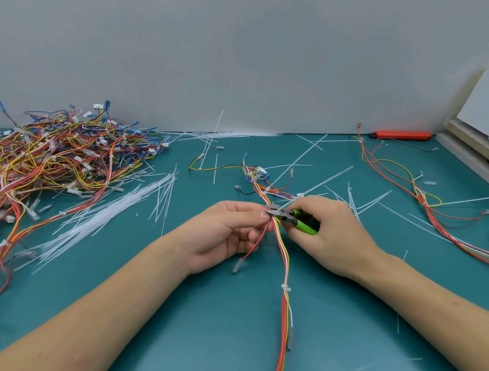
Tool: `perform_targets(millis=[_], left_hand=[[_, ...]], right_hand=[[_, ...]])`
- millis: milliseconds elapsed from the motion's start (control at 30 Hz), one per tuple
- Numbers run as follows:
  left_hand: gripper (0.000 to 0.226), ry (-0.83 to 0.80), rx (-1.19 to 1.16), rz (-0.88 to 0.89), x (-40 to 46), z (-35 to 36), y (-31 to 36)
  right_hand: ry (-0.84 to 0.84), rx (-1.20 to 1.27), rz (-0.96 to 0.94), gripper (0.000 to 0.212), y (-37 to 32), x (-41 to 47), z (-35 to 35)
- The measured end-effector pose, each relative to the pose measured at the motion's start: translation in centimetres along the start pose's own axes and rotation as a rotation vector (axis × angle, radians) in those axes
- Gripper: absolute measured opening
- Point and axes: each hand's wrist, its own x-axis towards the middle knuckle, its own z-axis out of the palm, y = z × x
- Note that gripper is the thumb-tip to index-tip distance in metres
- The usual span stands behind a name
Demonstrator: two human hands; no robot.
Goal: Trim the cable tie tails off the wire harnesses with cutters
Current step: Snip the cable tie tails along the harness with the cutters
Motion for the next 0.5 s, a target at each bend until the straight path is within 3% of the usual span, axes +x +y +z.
perform_targets(millis=[167, 500], left_hand=[[0.010, 0.009, -0.013, -0.005, 0.12, -0.21, -0.10], [0.009, 0.001, -0.014, 0.008, 0.13, -0.23, -0.13]], right_hand=[[-0.022, -0.019, 0.009, 0.005, -0.15, 0.14, -0.14], [-0.042, 0.009, 0.004, 0.016, -0.35, 0.32, -0.24]])
